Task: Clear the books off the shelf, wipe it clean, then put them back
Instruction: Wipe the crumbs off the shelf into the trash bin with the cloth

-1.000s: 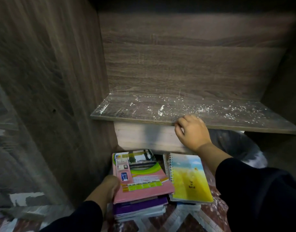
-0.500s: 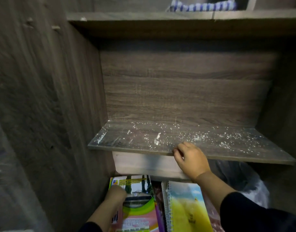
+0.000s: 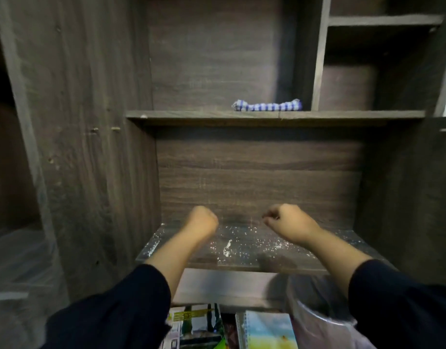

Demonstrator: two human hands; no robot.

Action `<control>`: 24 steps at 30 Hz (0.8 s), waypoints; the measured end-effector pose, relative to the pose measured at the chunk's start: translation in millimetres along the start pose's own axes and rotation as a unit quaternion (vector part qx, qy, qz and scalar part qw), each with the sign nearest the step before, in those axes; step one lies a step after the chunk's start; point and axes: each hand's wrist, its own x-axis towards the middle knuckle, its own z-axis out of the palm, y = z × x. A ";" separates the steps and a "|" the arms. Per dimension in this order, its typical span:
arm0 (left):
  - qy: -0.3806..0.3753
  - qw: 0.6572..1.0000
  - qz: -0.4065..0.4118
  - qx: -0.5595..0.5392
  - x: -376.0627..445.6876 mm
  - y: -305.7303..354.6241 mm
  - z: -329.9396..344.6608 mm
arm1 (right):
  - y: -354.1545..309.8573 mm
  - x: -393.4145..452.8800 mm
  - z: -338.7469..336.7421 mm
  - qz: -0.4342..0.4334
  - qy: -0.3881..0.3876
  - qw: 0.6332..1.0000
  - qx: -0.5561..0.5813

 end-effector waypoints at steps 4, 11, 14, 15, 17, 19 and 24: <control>0.098 0.992 0.071 -0.041 27.0 68.7 -28.4 | -15.6 27.1 -57.0 -0.015 0.090 0.996 0.003; 0.238 0.945 0.221 0.024 33.5 161.5 -68.7 | -40.7 80.7 -139.7 -0.015 0.268 0.960 0.077; 0.293 0.905 0.285 0.119 43.1 175.5 -67.8 | -41.5 95.8 -152.5 0.030 0.301 0.938 0.167; 0.285 0.903 0.289 0.141 46.6 179.7 -67.1 | -41.5 99.4 -155.6 0.044 0.300 0.935 0.182; 0.254 0.916 0.265 0.159 53.6 186.4 -67.5 | -41.9 104.9 -160.3 0.067 0.285 0.935 0.202; 0.239 0.925 0.241 0.170 61.4 189.7 -67.9 | -42.0 106.4 -161.7 0.080 0.257 0.940 0.210; 0.260 0.920 0.241 0.167 62.9 188.1 -70.8 | -42.2 102.0 -160.6 0.071 0.255 0.938 0.224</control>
